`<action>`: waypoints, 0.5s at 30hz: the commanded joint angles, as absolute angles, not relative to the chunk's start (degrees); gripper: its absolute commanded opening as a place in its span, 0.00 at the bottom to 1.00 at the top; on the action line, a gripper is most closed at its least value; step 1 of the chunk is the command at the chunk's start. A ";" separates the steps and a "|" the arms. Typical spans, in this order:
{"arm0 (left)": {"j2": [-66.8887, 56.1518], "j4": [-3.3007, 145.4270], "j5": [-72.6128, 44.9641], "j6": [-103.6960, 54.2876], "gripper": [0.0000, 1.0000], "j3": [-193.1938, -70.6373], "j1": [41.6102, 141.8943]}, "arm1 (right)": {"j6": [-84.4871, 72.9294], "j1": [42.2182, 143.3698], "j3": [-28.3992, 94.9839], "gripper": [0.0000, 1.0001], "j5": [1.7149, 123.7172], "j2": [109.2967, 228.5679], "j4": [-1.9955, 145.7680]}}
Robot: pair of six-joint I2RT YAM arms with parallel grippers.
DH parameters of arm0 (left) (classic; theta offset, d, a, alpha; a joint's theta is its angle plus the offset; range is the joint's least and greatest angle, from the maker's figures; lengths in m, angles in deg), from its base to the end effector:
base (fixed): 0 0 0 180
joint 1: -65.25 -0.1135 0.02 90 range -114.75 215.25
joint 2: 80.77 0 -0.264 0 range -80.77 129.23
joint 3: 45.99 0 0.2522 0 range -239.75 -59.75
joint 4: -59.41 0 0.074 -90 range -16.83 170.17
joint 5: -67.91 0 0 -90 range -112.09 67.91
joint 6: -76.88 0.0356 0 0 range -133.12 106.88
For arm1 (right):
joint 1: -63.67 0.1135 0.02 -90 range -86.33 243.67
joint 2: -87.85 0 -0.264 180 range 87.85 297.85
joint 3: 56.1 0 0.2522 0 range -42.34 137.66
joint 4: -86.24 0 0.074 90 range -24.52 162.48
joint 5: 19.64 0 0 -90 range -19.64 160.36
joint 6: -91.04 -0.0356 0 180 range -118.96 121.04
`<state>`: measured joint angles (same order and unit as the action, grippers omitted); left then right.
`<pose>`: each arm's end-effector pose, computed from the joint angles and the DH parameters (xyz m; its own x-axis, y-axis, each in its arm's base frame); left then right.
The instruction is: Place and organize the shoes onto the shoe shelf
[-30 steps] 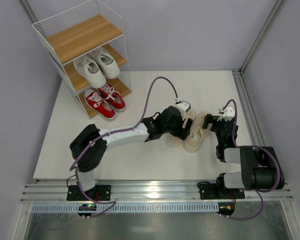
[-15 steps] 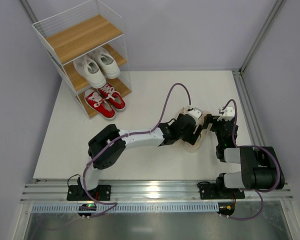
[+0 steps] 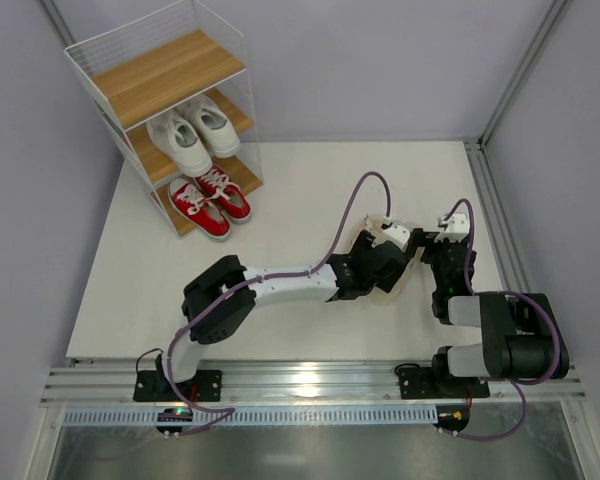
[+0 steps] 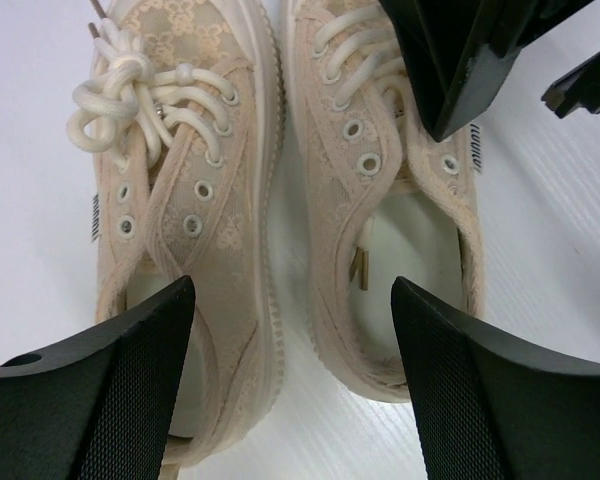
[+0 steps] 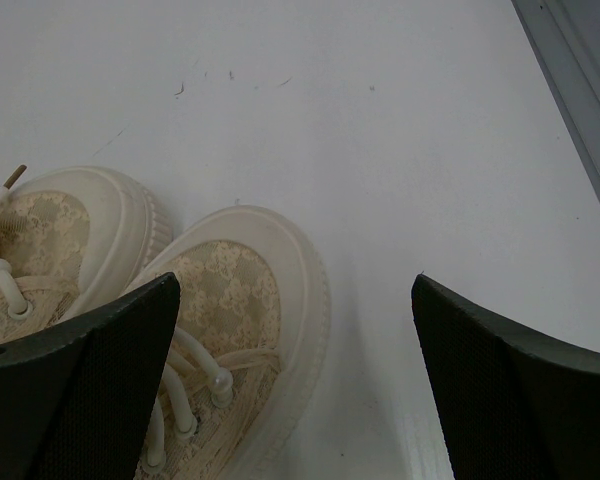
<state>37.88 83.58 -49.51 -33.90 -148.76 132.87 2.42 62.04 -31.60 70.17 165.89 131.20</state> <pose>0.1941 -0.4283 0.2082 -0.4726 0.3207 -0.8208 0.5550 0.8318 0.0055 0.2235 -0.0062 0.1526 -0.1497 -0.0198 -0.9885 0.0216 0.9995 -0.0233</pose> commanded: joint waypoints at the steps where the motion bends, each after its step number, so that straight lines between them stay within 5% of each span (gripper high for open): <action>1: 35.95 87.32 -55.30 -35.36 0.77 -150.80 133.19 | 2.79 61.91 -30.39 0.97 69.65 165.99 135.76; 15: 38.49 94.68 -53.74 -35.18 0.78 -153.43 134.77 | 2.79 61.91 -30.39 0.97 69.65 165.99 135.85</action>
<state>37.96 89.57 -56.28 -34.31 -150.94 134.55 2.42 62.04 -31.60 70.19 165.89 131.20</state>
